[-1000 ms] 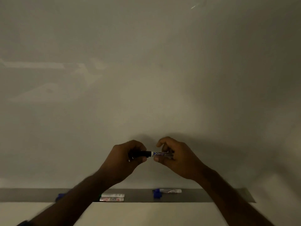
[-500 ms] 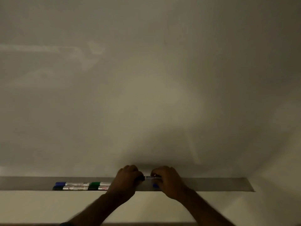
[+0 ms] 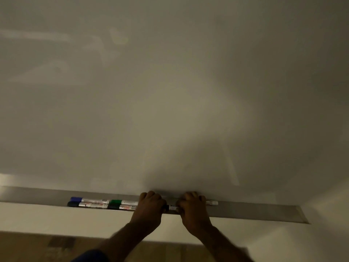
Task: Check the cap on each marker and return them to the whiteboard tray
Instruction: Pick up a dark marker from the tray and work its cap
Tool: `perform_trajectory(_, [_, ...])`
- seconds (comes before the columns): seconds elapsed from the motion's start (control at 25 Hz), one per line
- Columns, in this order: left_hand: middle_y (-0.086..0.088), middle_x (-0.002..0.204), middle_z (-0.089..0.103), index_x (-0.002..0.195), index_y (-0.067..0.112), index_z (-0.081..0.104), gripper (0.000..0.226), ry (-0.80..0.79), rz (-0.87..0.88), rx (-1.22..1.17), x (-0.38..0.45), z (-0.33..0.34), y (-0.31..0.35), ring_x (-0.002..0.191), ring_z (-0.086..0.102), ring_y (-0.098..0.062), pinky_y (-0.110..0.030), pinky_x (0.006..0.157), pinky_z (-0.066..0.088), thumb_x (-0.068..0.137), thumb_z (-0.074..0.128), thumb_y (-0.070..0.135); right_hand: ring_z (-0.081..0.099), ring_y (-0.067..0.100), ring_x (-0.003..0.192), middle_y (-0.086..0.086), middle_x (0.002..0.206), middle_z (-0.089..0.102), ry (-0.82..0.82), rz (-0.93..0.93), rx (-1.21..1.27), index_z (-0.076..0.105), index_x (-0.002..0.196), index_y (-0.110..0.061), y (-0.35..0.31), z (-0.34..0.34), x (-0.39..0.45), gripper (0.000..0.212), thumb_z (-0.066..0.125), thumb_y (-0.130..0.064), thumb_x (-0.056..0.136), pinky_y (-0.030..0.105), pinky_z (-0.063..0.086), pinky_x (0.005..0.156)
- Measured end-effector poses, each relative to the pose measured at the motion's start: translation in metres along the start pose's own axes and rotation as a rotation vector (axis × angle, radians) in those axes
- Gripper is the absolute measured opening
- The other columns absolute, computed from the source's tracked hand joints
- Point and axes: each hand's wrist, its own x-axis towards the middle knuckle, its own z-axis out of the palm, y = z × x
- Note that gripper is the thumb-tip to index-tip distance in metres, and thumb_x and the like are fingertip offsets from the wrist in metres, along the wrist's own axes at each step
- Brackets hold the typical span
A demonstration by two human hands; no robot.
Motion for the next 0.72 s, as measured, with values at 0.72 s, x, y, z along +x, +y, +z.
perform_trajectory(0.72, [0.009,0.100,0.060,0.098,0.029,0.062,0.025,-0.028,0.050,0.071,-0.007,-0.004,-0.028,0.100,0.048,-0.014,-0.031,0.093,0.032,0.088,0.046,0.046,0.046,0.030,0.103,0.003,0.101,0.054,0.012,-0.066,0.002,0.064,0.094,-0.022,-0.018,0.002,-0.004,0.017,0.049,-0.024,0.088,0.044,0.036,0.082])
